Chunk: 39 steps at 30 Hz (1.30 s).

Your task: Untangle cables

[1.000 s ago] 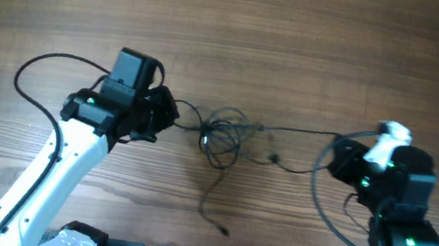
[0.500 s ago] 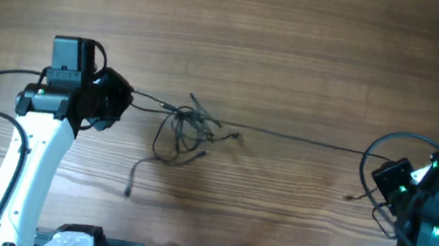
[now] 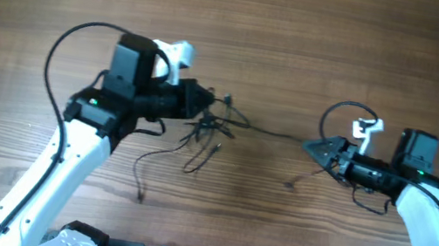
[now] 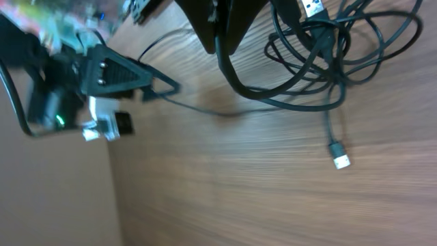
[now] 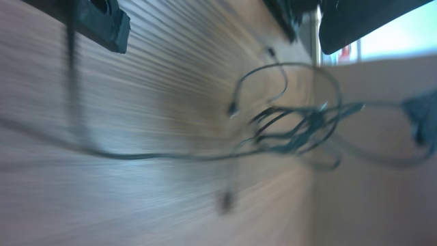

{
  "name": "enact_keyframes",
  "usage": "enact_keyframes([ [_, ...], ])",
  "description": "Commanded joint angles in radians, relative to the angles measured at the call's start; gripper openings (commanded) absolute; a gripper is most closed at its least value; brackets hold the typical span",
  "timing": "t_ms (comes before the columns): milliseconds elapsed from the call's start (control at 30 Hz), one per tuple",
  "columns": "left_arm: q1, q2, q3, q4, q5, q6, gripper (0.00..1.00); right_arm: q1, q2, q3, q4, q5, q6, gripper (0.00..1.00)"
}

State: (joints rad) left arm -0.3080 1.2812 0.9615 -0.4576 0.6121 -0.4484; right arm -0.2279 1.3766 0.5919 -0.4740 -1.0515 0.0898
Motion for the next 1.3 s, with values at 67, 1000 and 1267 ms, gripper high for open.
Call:
enact_keyframes([
  [67,-0.066,0.002,0.007,0.003,-0.204,-0.043,0.08,0.163,0.009,0.005,0.138,-0.130,-0.017,0.88],
  [1000,-0.117,0.103,0.008,0.183,0.382,0.235,0.06,0.152,-0.489,0.005,0.090,0.520,0.380,1.00],
  [1267,-0.089,0.084,0.008,0.171,0.035,-0.035,1.00,0.153,-0.425,0.005,0.027,0.472,0.303,1.00],
])
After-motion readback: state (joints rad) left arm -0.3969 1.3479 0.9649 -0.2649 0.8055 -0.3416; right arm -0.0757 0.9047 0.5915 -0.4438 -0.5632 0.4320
